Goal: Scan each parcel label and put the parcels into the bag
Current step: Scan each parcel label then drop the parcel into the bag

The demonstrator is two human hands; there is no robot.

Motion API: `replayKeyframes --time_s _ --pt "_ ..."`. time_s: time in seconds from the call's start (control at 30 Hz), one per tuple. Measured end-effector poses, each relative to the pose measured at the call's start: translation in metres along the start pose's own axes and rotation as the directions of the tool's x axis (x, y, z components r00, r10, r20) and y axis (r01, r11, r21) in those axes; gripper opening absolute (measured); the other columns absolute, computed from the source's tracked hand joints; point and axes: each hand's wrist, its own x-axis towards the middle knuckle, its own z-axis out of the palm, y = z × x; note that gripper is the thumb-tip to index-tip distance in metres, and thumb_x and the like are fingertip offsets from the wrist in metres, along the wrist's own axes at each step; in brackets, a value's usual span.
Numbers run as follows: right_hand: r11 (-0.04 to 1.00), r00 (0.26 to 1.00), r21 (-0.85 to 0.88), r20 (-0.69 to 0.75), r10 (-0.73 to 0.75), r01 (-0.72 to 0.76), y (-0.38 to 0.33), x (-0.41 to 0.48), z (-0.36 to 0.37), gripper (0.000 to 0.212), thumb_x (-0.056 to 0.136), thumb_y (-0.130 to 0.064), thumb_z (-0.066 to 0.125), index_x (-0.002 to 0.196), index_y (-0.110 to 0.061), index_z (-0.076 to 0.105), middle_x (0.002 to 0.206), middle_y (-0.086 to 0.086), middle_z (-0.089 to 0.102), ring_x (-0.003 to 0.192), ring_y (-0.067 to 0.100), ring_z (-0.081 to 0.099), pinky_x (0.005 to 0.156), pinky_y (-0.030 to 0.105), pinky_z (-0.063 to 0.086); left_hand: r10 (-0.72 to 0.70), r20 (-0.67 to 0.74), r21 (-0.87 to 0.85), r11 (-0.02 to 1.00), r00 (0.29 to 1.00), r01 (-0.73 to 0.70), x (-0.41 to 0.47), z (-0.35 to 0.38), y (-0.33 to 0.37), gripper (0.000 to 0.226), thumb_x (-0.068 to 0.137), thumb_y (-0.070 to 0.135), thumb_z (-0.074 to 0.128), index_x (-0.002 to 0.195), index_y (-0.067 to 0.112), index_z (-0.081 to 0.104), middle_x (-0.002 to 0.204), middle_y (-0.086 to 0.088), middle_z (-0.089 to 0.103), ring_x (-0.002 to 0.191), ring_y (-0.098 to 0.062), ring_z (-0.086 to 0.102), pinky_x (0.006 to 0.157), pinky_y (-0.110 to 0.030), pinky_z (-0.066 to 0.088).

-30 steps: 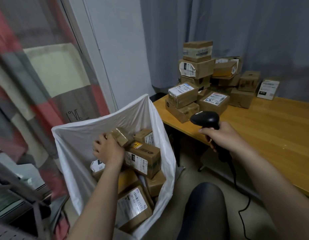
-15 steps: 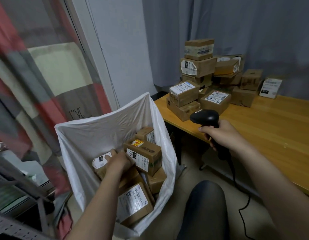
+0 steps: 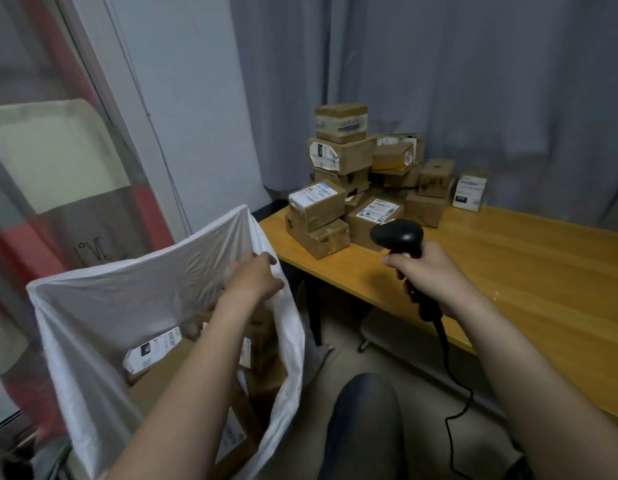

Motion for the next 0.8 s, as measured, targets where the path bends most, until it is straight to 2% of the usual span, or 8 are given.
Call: replayKeyframes --time_s 0.07,0.17,0.3,0.47,0.6,0.8 --pt "1.0 1.0 -0.017 -0.025 -0.008 0.008 -0.002 0.004 -0.009 0.023 0.096 -0.03 0.071 0.103 -0.008 0.067 0.082 0.013 0.063 0.065 0.028 0.061 0.057 0.038 0.051 0.081 0.003 -0.034 0.996 0.997 -0.081 0.011 0.003 0.031 0.062 0.089 0.034 0.071 0.146 0.026 0.05 0.15 -0.008 0.04 0.138 -0.036 0.04 0.109 -0.048 0.044" --pt "0.999 0.997 -0.027 -0.064 -0.03 0.028 -0.006 0.013 -0.022 0.02 0.097 -0.03 0.071 0.103 -0.011 0.066 0.081 0.012 0.063 0.065 0.027 0.061 0.058 0.037 0.052 0.139 -0.005 -0.049 0.989 0.99 -0.139 0.031 0.003 0.071 0.063 0.089 0.035 0.071 0.146 0.024 0.046 0.151 -0.009 0.04 0.14 -0.038 0.033 0.11 -0.049 0.042" --pt "0.999 0.991 0.01 -0.121 -0.052 0.053 -0.016 0.033 -0.037 0.018 0.098 -0.027 0.068 0.093 -0.011 0.064 0.076 0.011 0.058 0.059 0.027 0.06 0.055 0.037 0.053 0.193 -0.006 -0.038 0.981 0.981 -0.193 0.073 -0.004 0.11 0.072 0.092 0.037 0.068 0.153 0.019 0.033 0.162 -0.014 0.025 0.148 -0.041 0.023 0.115 -0.051 0.037" --pt "0.99 0.98 0.071 -0.169 -0.106 0.119 -0.032 0.067 -0.047 0.013 0.099 -0.028 0.067 0.092 -0.018 0.064 0.067 0.005 0.058 0.053 0.023 0.059 0.059 0.041 0.055 0.176 -0.038 0.064 0.983 0.984 -0.174 0.135 -0.018 0.129 0.081 0.092 0.043 0.069 0.157 0.021 0.027 0.16 -0.016 0.026 0.146 -0.04 0.023 0.113 -0.053 0.035" --pt "0.992 0.98 0.094 -0.184 -0.07 0.089 -0.032 0.1 -0.05 0.016 0.099 -0.033 0.068 0.095 -0.019 0.064 0.055 -0.003 0.062 0.053 0.022 0.062 0.062 0.042 0.057 0.139 -0.039 0.105 0.985 0.989 -0.135 0.179 -0.022 0.133 0.082 0.091 0.043 0.07 0.156 0.019 0.026 0.156 -0.019 0.031 0.145 -0.04 0.027 0.114 -0.054 0.032" --pt "0.992 0.982 0.109 -0.187 -0.041 0.062 -0.027 0.128 -0.05 0.014 0.1 -0.032 0.067 0.096 -0.02 0.062 0.056 -0.002 0.063 0.054 0.024 0.062 0.063 0.042 0.057 0.1 0.027 0.129 0.986 0.995 -0.102 0.223 -0.02 0.124 0.083 0.087 0.055 0.071 0.15 0.021 0.029 0.152 -0.018 0.04 0.142 -0.04 0.032 0.11 -0.054 0.031"
